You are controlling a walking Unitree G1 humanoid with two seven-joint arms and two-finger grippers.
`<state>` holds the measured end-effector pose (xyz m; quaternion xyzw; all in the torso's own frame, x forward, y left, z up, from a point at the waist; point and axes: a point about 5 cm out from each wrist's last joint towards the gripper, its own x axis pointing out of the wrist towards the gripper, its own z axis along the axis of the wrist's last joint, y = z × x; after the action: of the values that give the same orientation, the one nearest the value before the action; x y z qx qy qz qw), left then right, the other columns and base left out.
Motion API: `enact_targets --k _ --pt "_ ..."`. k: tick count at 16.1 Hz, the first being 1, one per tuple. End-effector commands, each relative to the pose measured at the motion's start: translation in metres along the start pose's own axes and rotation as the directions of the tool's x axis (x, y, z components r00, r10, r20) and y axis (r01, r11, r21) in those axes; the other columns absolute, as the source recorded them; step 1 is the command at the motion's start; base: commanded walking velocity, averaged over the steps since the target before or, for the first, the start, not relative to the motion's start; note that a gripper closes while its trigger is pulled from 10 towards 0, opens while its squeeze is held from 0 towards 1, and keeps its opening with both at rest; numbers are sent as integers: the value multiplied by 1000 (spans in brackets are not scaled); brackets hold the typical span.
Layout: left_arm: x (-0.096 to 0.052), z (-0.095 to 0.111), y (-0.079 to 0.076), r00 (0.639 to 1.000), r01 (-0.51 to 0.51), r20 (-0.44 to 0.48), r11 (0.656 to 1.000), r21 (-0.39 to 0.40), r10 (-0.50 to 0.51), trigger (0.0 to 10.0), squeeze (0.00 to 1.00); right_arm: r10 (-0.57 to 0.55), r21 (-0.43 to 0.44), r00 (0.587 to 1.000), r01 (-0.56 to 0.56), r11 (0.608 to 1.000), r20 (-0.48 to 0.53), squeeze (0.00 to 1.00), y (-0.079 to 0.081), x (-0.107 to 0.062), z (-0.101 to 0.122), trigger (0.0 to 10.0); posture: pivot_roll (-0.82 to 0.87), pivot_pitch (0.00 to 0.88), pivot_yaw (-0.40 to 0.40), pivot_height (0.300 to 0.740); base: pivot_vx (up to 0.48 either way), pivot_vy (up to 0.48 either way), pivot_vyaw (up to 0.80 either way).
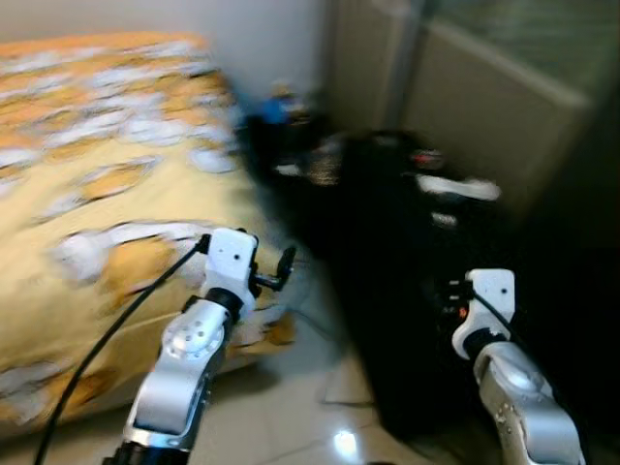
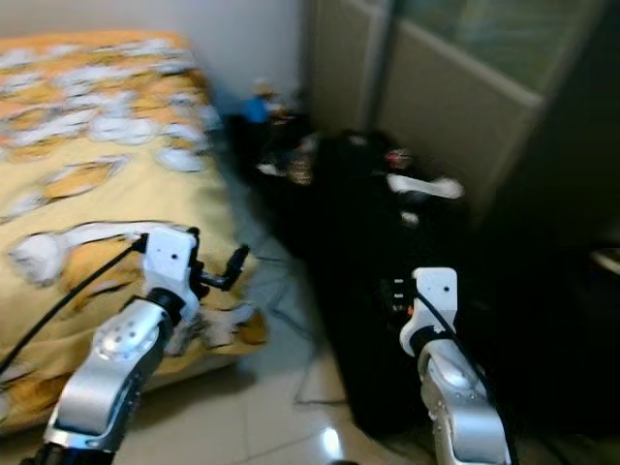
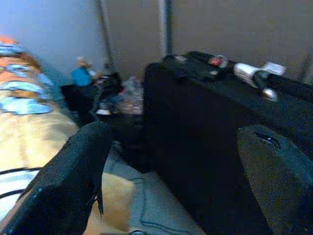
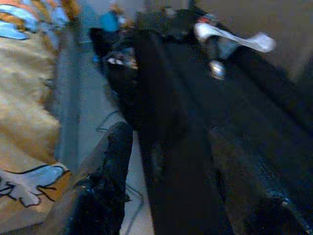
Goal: Clean up the room
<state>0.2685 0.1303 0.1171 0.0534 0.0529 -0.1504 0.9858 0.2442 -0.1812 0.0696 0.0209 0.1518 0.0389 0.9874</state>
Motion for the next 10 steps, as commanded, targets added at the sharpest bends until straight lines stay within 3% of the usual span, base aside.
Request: enact_targets --k 1,3,5,7,10 --pt "-1 0 3 1000 -5 -2 1000 -3 5 10000 0 19 -3 1000 -19 1000 13 0 3 1 5 10000 -92 0 8 740 0 0 -788" --pt "-2 0 5 1000 1 -5 1000 -13 -1 10000 0 24 -5 1000 -24 1000 12 0 4 1 6 10000 -89 0 8 740 0 161 -788" --pt "-2 -1 7 1000 -4 -18 1000 -2 4 10000 0 26 1 1000 -26 1000 13 0 5 1 7 10000 -89 0 9 740 0 367 0" --pt "-2 0 8 1000 0 -18 1000 -13 0 10000 0 -3 93 1000 5 996 -24 0 3 1 1 10000 -87 0 12 740 0 0 0" --pt "-2 -1 10 999 22 -28 1000 18 -21 10000 0 -72 82 994 79 994 -79 0 -6 5 -2 10000 -87 0 17 740 0 0 0"
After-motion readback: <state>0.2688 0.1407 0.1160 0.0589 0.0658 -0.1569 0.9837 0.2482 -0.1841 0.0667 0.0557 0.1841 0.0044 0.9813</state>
